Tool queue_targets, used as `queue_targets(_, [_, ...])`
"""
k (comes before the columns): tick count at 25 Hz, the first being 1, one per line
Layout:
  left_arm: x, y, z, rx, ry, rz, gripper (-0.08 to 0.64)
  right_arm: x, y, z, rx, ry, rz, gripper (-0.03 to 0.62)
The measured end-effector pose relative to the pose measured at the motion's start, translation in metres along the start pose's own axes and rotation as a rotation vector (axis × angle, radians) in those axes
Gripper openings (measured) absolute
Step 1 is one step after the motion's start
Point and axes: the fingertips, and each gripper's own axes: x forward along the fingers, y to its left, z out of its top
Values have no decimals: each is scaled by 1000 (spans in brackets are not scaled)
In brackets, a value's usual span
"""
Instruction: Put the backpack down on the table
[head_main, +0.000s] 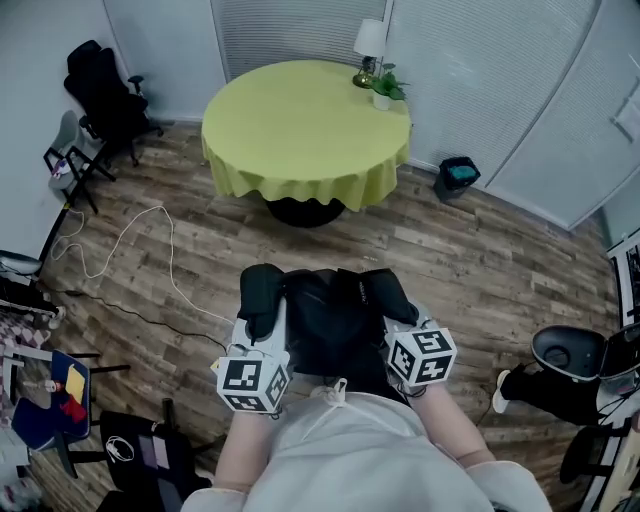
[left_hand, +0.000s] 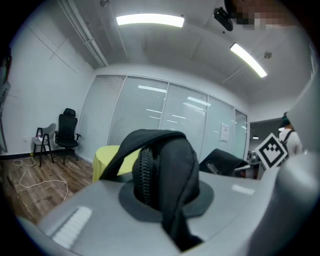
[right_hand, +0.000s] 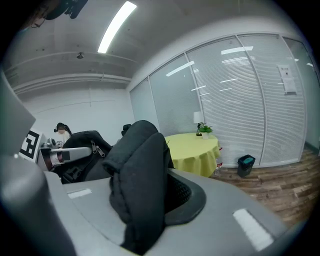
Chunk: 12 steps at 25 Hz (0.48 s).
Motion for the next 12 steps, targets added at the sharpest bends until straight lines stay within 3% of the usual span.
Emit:
queue_targets(6, [69,16,7,7,17,62,29,71,-39,23,7,17,72,34])
queue_targets(12, [165,26,31,27,-7,132,29,151,-92,75,-34,5,145,34])
